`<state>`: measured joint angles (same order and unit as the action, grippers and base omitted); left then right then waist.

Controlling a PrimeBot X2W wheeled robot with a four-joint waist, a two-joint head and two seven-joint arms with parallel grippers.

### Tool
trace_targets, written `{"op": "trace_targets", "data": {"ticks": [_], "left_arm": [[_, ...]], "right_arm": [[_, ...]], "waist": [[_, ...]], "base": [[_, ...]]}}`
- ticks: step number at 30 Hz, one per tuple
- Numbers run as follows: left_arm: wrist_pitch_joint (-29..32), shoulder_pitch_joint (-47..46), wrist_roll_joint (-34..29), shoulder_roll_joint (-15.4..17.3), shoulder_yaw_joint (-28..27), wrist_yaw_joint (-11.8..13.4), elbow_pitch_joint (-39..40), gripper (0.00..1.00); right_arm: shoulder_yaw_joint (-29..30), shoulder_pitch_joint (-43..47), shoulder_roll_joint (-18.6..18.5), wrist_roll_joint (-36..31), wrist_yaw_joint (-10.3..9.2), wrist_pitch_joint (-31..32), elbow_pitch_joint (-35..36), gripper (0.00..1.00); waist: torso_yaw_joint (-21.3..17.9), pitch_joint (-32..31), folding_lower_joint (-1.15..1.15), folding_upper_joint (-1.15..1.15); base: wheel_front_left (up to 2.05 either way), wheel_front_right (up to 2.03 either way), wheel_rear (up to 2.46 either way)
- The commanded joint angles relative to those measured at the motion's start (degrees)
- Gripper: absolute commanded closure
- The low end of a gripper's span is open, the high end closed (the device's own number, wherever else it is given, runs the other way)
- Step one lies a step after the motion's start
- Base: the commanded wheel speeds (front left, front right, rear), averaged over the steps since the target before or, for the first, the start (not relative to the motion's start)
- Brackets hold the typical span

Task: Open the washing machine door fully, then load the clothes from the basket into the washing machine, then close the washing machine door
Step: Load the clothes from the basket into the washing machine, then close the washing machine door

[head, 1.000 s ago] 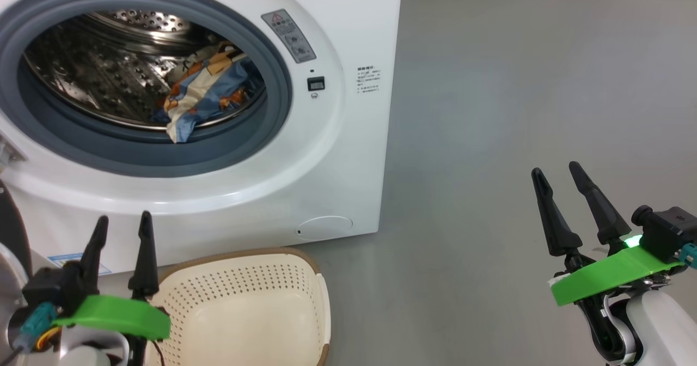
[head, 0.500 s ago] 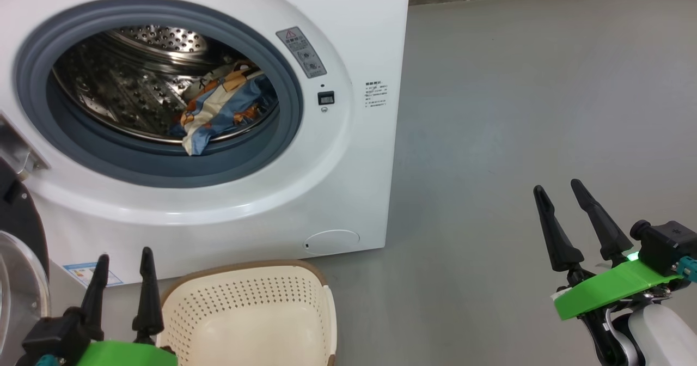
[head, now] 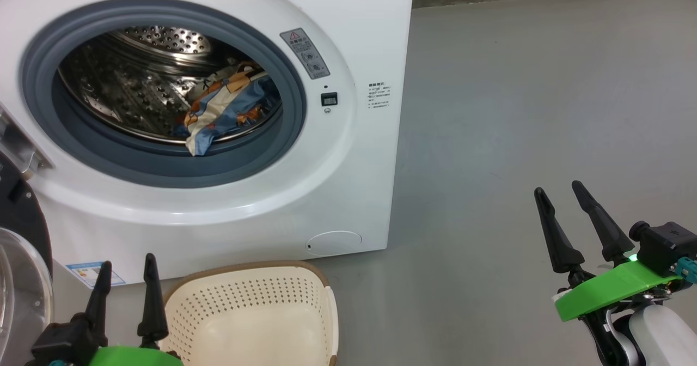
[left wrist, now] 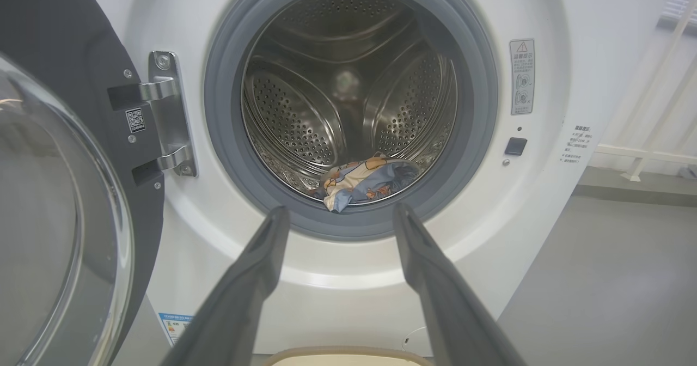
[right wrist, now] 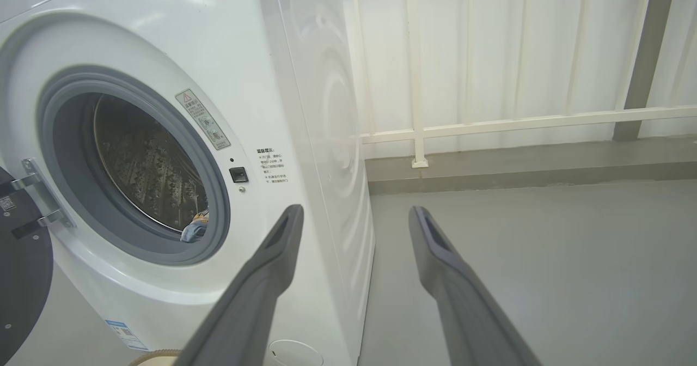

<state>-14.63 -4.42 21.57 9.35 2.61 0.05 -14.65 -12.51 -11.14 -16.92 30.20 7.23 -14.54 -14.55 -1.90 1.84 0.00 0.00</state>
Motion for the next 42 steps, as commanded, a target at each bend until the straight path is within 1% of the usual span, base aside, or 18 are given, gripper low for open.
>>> {"op": "trace_targets", "data": {"ticks": [1,10,21,26,35,42], "left_arm": [[-0.4,-1.2,-0.8,0.8,-2.1,-0.4,1.0,0.00],[-0.4,-1.3,-2.2,0.0,-3.2,-1.1,0.7,0.00],[-0.4,-1.2,-3.0,-1.2,-5.1,-2.9,1.2,0.00],[-0.4,-1.2,-3.6,-1.6,-5.6,-3.3,1.4,0.00],[-0.4,-1.4,-4.7,-2.3,-6.4,-4.0,1.3,0.00],[-0.4,-1.4,-5.2,-2.8,-7.1,-4.4,1.2,0.00]], "right_arm": [[-0.8,0.0,-1.1,-0.5,0.25,-0.5,1.0,0.00],[-1.3,-0.1,-1.1,-0.3,0.25,-0.5,0.8,0.00],[-1.6,0.0,-1.1,-0.1,0.25,-0.5,0.7,0.00],[-1.5,0.0,-1.1,0.0,0.25,-0.5,0.8,0.00],[-1.2,0.0,-0.9,0.1,0.25,-0.5,0.9,0.00],[-1.0,0.0,-0.8,0.1,0.25,-0.5,0.9,0.00]], "waist": [[0.0,0.0,0.00,0.00],[-0.2,-0.2,0.00,0.00],[-0.4,-0.6,0.00,0.00],[-0.3,-0.5,0.00,0.00],[-0.2,-0.1,0.00,0.00],[-0.4,0.1,0.00,0.00]], "base": [[0.00,0.00,0.00],[0.00,0.00,0.00],[-0.16,0.16,0.00],[-0.94,0.90,0.04],[-1.58,1.51,0.06],[-0.73,0.73,0.00]]}}
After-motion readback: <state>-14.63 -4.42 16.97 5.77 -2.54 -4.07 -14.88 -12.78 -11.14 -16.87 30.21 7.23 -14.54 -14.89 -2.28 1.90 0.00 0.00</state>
